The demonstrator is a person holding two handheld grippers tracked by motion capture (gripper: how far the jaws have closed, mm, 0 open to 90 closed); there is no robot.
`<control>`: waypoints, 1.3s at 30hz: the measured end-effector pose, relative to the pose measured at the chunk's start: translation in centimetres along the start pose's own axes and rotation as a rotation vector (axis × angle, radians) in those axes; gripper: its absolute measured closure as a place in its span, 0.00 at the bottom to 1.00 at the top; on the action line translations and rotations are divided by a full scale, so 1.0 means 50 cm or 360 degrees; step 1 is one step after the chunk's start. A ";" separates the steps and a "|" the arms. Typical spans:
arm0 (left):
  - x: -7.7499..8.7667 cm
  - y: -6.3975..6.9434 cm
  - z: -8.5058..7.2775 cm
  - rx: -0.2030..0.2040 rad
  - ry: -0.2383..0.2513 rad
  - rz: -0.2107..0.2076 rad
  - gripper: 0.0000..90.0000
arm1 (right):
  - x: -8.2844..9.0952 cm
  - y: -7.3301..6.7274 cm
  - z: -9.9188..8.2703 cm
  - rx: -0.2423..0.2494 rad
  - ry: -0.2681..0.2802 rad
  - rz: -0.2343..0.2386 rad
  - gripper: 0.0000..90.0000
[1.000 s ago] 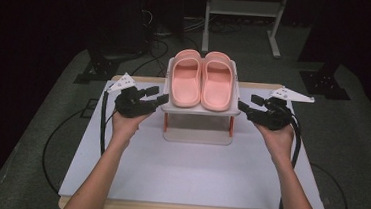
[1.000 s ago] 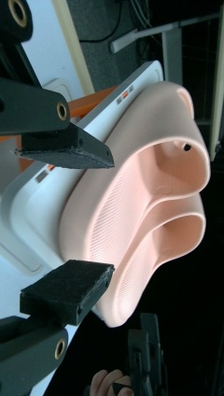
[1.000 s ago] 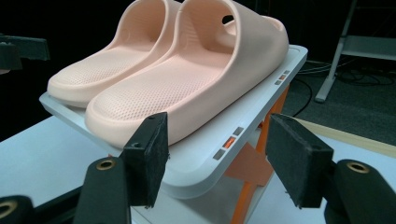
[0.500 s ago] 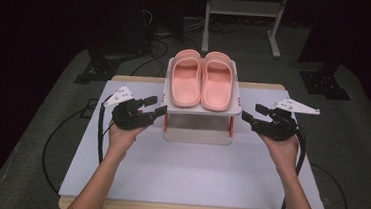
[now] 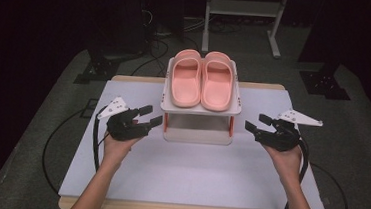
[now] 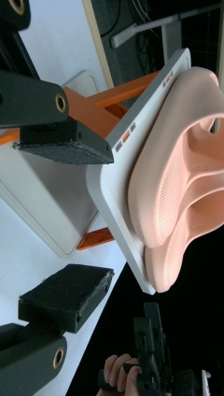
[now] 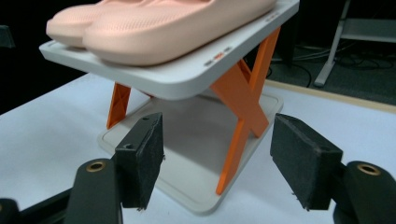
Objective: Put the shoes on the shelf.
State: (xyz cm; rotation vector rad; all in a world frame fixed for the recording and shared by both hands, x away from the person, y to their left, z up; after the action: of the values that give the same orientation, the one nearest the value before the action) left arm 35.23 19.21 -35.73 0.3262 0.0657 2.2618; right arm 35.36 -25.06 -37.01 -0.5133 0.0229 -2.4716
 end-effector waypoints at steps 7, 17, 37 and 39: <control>0.010 0.001 -0.021 0.0009 -0.0015 0.0003 0.42 | 0.009 -0.002 -0.016 0.0004 0.0004 -0.0004 0.38; 0.020 0.006 -0.054 0.0019 -0.0035 0.0007 0.39 | 0.016 -0.009 -0.036 0.0004 -0.0005 0.0001 0.35; 0.056 0.028 -0.132 0.0026 0.0012 0.0036 0.29 | 0.066 0.008 -0.141 -0.0066 -0.0038 -0.0048 0.32; 0.059 0.028 -0.148 0.0060 0.0042 0.0044 0.26 | 0.071 0.009 -0.159 -0.0070 -0.0048 -0.0066 0.31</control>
State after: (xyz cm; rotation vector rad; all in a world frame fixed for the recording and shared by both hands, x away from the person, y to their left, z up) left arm 30.47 20.96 -42.03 0.3190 0.1183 2.2946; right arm 30.07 -28.23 -43.17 -0.5749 0.0552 -2.5084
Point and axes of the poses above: each handheld gripper's, and its own axes: x roughly backward along the jaws, z roughly out of its top, y roughly to its right, the point moved 1 cm from there along -x, roughly forward along the jaws, and after that the axes turned 1 degree about x, right-handed, at the moved point
